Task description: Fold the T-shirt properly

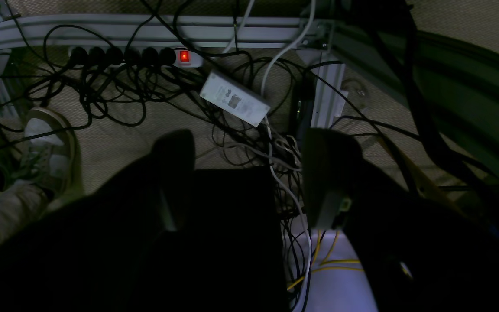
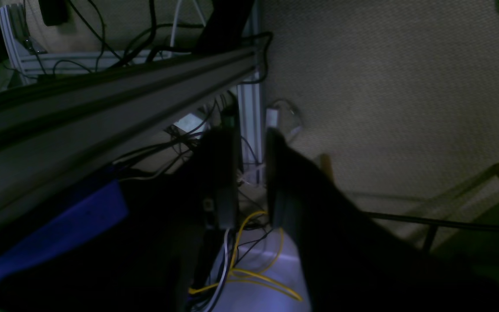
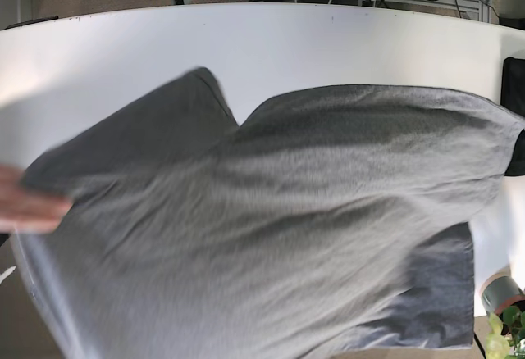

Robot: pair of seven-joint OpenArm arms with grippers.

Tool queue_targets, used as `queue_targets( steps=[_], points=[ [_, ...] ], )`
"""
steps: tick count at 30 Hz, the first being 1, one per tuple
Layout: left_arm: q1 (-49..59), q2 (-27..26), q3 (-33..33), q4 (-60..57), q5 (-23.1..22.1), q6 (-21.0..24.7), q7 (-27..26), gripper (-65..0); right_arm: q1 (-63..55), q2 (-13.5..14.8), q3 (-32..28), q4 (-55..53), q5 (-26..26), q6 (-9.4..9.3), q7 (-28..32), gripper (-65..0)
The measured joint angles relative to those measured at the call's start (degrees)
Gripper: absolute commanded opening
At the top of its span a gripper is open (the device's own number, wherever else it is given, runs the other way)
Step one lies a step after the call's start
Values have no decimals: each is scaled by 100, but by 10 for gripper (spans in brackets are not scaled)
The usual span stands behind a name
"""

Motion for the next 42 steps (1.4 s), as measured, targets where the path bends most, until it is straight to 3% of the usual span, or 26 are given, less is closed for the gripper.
queue_targets(
  steps=[14, 20, 30, 34, 39, 42],
  points=[
    [247, 4, -17, 393, -2, -17, 20, -297, -98, 2, 0, 118, 0, -4, -4, -549],
    [1486, 238, -11, 2527, -24, -11, 22, -297, -1038, 31, 15, 1672, 35, -9, -4, -544],
    [3104, 396, 17, 5252, -22, -42, 85, -297, -2319, 264, 52, 2935, 55, -48, -31, -547],
    [3674, 393, 17, 6238, -55, -37, 46, -297, -3001, 297, 378, 3768, 59, -2, -13, -547],
    [4350, 393, 15, 7261, -647, -37, 149, -297, -3805, 339, 811, 4690, 28, -13, -111, -547],
    [4677, 380, 22, 7855, -922, -46, 138, -297, -4266, 365, 1060, 5414, 35, 22, -588, -547]
  ],
)
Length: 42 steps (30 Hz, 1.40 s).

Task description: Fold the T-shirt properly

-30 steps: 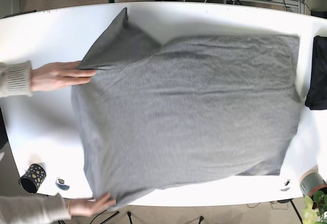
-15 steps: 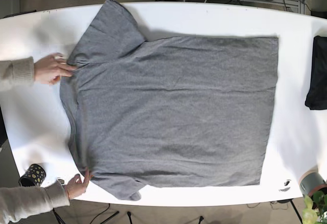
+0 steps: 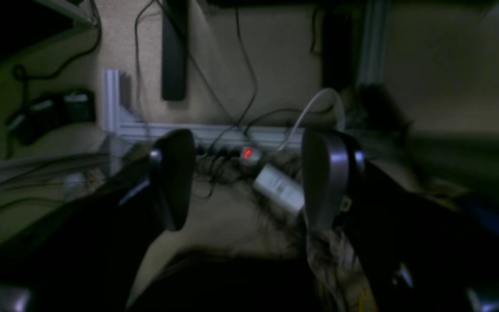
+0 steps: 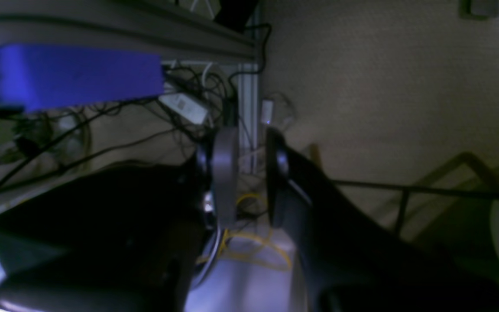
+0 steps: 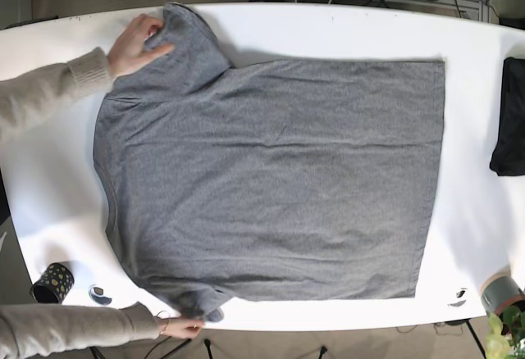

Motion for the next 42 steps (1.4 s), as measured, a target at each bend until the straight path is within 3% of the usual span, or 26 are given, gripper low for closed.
queue_targets(
  steps=[4, 8, 15, 23, 28, 31, 37, 40, 42],
  points=[
    [363, -2, -2, 686, -52, 11, -9, -297, -516, -13, 289, 964, -20, 0, -411, -547],
    [754, 15, 0, 1307, -101, 9, -13, -297, -1021, 2, 380, 1825, 22, 24, -365, -547],
    [1224, -31, -39, 2288, -1182, 13, 4, -297, -1801, -35, 678, 3080, 4, 15, -431, -547],
    [1335, -455, -76, 2872, -2135, 37, 11, -293, -2127, -59, 866, 4068, 31, 20, -426, -549],
    [1331, -476, -273, 3034, -2789, 44, 13, -290, -2127, -173, 1207, 4323, 691, 42, -455, -542],
    [1296, -800, -275, 3040, -3121, 31, 33, -267, -2127, -118, 1351, 4406, 1150, 7, -452, -541],
    [966, -1231, -295, 3049, -4052, 50, -4, -176, -2081, -70, 1482, 4498, 2022, 619, -472, -525],
    [839, -1447, -293, 3049, -4400, 52, 13, -172, -1888, 20, 1539, 4496, 2468, 643, -496, -430],
    [739, -1574, -293, 3049, -4640, 52, 15, -172, -1755, 79, 1543, 4505, 2752, 774, -588, -368]
  ],
)
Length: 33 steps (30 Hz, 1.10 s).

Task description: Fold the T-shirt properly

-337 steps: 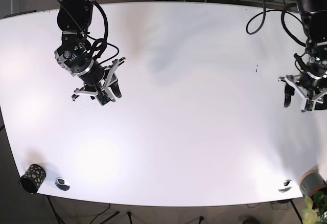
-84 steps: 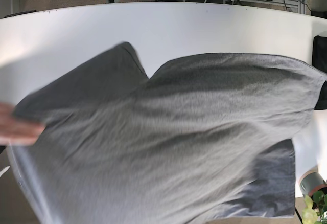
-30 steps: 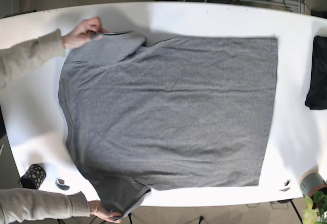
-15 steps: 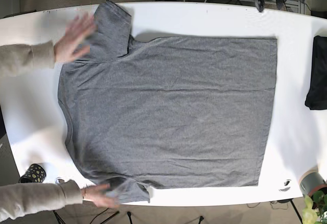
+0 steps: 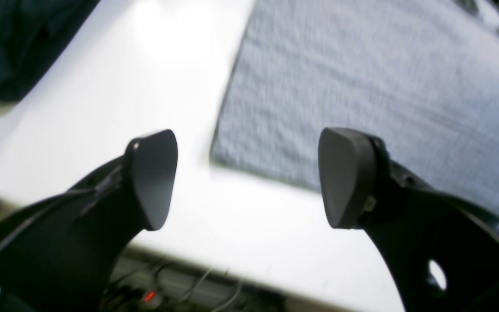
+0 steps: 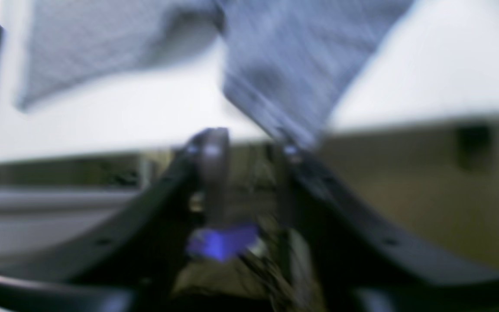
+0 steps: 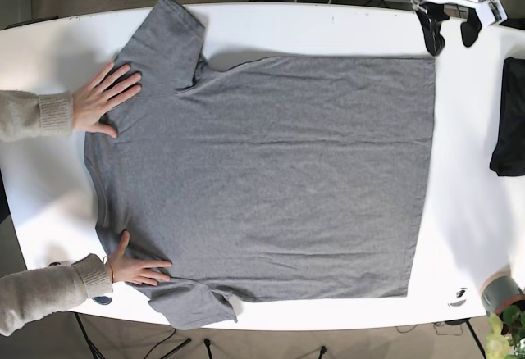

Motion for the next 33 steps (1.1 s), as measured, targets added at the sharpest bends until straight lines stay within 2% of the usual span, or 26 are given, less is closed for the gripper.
queue_targets(
  steps=[3, 7, 9, 12, 14, 17, 21, 25, 27, 30, 33],
  points=[
    [-103, -284, 13, 0, -302, 4, -2, -172, 234, -46, 28, 22, 286, 76, -341, -322],
    [-127, -623, 35, -2, -640, 7, -13, -169, 448, -66, 319, 26, 629, 348, -702, -317],
    [-212, -774, 181, -20, -774, 57, -13, -168, 649, -76, 540, 20, 844, 420, -1008, -317],
    [-330, -949, 348, -31, -835, -210, 17, -167, 942, -81, 796, 20, 1174, 472, -1576, -317],
    [-382, -1003, 352, -33, -831, -299, 0, -167, 1130, -98, 1038, 22, 1427, 468, -1952, -317],
    [-487, -1034, 505, -103, -833, -160, -31, -171, 1394, -94, 1344, 11, 1617, 452, -2573, -317],
    [-625, -1032, 780, -107, -824, -326, 15, -171, 1757, -138, 1707, -13, 1899, 472, -3429, -317],
    [-691, -1045, 844, -107, -772, -269, 15, -172, 2096, -398, 2188, -61, 2175, 463, -4103, -317],
    [-745, -1056, 890, -109, -557, -271, 46, -172, 2277, -551, 2439, -96, 2186, 468, -4629, -317],
    [-898, -1036, 918, -107, -293, -284, 446, -172, 2636, -785, 2844, -225, 2197, 490, -5394, -317],
    [-1023, -997, 929, -107, -269, -286, 664, -172, 2964, -914, 3220, -393, 2186, 505, -5971, -317]
  ],
)
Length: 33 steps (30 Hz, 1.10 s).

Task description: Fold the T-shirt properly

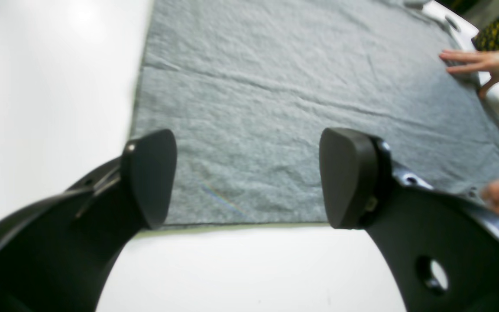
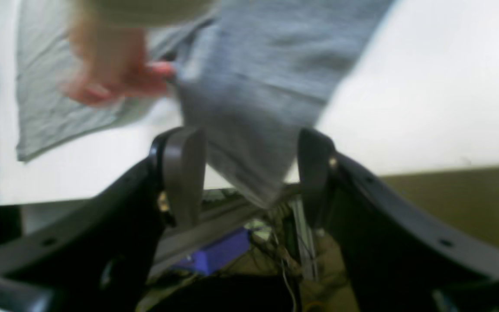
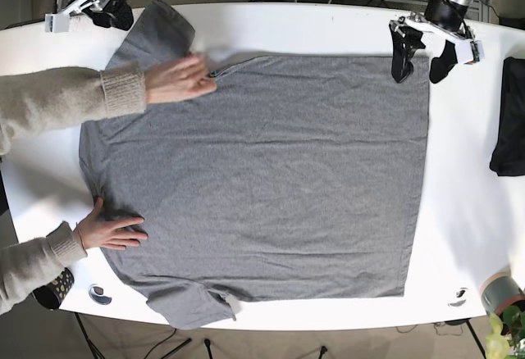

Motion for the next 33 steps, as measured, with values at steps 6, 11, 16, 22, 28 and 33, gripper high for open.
queue_targets(
  steps=[6, 11, 16, 22, 28, 33],
  points=[
    [-17, 0, -4, 0, 2, 7, 50, -172, 470, -181, 474, -385, 11, 22, -909, -317],
    [-31, -2, -7, 0, 0, 7, 48, -172, 544, -227, 439, -444, 15, 212, -1058, -317],
    [-39, 0, -4, 0, 4, 4, 63, -172, 717, -225, 444, -833, -35, 210, -1049, -317],
    [-157, -2, -4, -7, 42, 4, 66, -172, 866, -195, 437, -1231, -28, 212, -1049, -317],
    [-160, 0, -4, -11, 42, 4, 70, -172, 916, -111, 35, -1237, -22, 210, -1014, -317],
    [-157, -4, -4, -13, 42, 7, 70, -172, 1047, -203, 55, -1237, -275, 192, -990, -319]
  ],
)
